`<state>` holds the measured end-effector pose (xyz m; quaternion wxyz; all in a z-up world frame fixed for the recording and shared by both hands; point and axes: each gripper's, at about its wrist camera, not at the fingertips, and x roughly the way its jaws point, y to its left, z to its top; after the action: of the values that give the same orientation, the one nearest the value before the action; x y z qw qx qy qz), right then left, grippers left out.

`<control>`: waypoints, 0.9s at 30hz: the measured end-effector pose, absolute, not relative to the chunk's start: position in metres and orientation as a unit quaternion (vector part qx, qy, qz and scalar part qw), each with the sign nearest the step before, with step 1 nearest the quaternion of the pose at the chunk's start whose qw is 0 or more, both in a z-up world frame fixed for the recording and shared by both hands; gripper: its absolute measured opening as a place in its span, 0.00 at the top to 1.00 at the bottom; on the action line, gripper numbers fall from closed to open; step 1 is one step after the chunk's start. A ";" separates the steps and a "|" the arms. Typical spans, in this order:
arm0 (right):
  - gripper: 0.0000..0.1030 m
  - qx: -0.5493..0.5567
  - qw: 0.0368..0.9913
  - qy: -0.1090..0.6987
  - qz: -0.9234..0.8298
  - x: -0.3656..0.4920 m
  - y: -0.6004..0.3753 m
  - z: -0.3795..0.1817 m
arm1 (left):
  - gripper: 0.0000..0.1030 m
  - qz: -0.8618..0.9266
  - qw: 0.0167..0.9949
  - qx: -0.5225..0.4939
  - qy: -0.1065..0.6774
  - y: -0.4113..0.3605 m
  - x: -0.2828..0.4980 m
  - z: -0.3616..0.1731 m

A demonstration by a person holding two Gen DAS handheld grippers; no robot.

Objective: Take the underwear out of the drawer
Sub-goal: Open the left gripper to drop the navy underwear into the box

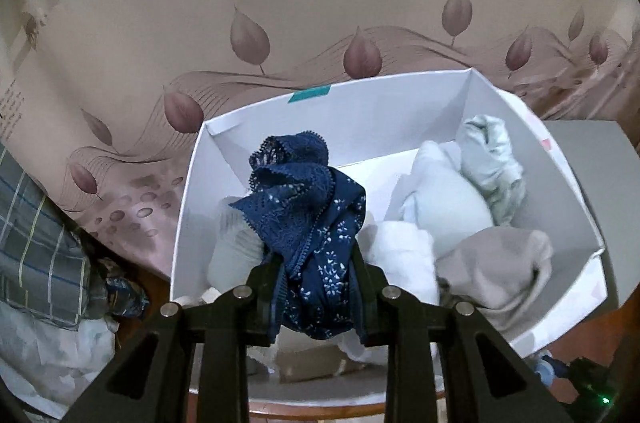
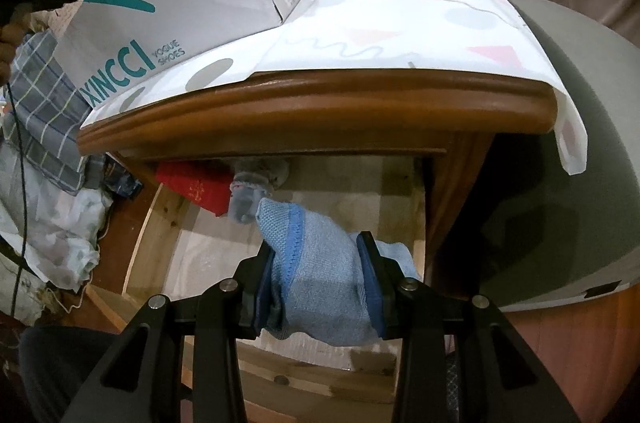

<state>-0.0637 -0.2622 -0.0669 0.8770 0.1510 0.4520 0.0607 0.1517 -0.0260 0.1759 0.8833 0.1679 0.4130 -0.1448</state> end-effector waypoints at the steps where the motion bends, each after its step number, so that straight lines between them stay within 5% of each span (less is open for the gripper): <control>1: 0.65 0.151 0.877 0.452 0.061 -0.063 -0.262 -0.067 | 0.74 -0.145 0.883 0.170 0.413 -0.027 0.152 0.173; 14: 0.65 0.156 0.876 0.453 0.057 -0.062 -0.263 -0.067 | 0.69 -0.131 0.886 0.195 0.399 -0.038 0.142 0.164; 22: 0.65 0.148 0.876 0.456 0.054 -0.061 -0.259 -0.069 | 0.47 -0.137 0.894 0.196 0.380 -0.036 0.127 0.172; 27: 0.65 0.139 0.877 0.457 0.055 -0.061 -0.257 -0.070 | 0.42 -0.135 0.904 0.207 0.348 -0.036 0.108 0.182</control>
<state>-0.0607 -0.2566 -0.0699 0.8769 0.1394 0.4567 0.0547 0.1075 -0.0356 0.1821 0.9042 0.2068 0.3484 -0.1350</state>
